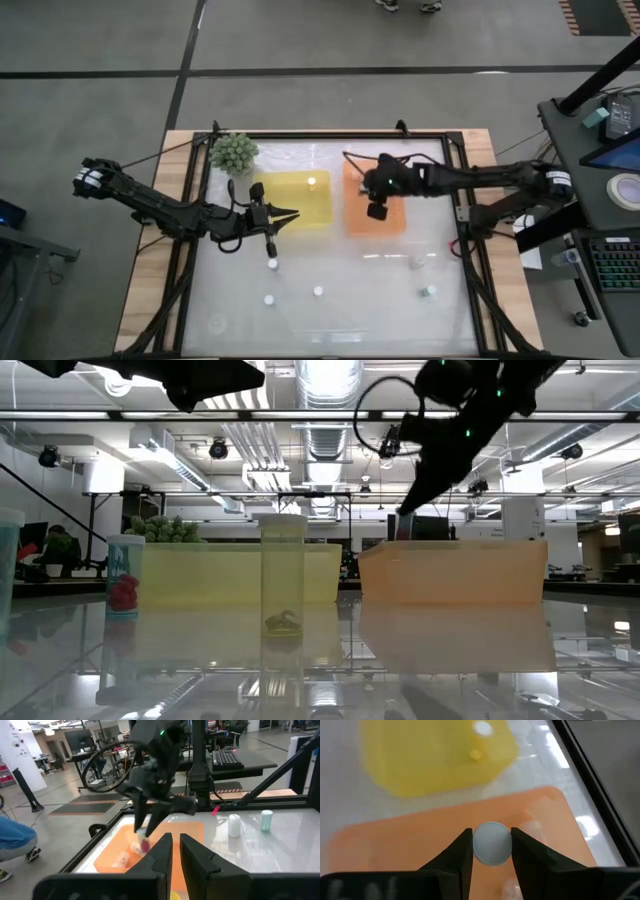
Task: Pick and place medicine bottles into bin by pill shape (circle, oval)
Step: Put the right blue pill bottle into the orange bin
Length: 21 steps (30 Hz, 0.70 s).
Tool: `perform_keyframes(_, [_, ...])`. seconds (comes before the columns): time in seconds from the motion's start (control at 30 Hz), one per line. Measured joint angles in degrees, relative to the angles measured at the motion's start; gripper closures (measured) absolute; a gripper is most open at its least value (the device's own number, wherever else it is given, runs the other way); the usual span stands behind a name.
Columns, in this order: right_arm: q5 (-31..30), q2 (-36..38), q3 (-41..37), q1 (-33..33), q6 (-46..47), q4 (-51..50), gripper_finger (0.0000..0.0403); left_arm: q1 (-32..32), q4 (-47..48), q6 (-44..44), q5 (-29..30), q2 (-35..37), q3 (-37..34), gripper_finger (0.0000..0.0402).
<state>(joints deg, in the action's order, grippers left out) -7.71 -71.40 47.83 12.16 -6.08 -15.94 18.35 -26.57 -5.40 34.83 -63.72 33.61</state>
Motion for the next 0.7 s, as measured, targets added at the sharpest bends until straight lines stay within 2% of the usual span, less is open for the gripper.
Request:
perform_keyframes(0.13, [1.2,0.0,-3.9,4.2,-0.1,6.3,0.0297,0.0,0.0,0.0,0.0,0.0,-0.1,0.0382])
perform_keyframes(0.27, [3.4,-0.6,-5.2,6.5,0.6,8.0,0.0297,0.0,0.0,0.0,0.0,0.0,0.1,0.0382])
perform_keyframes(0.7, [3.1,-8.7,-4.9,7.0,2.0,12.2,0.0297,-0.1,0.0,0.0,0.1,0.0,0.0,0.0382])
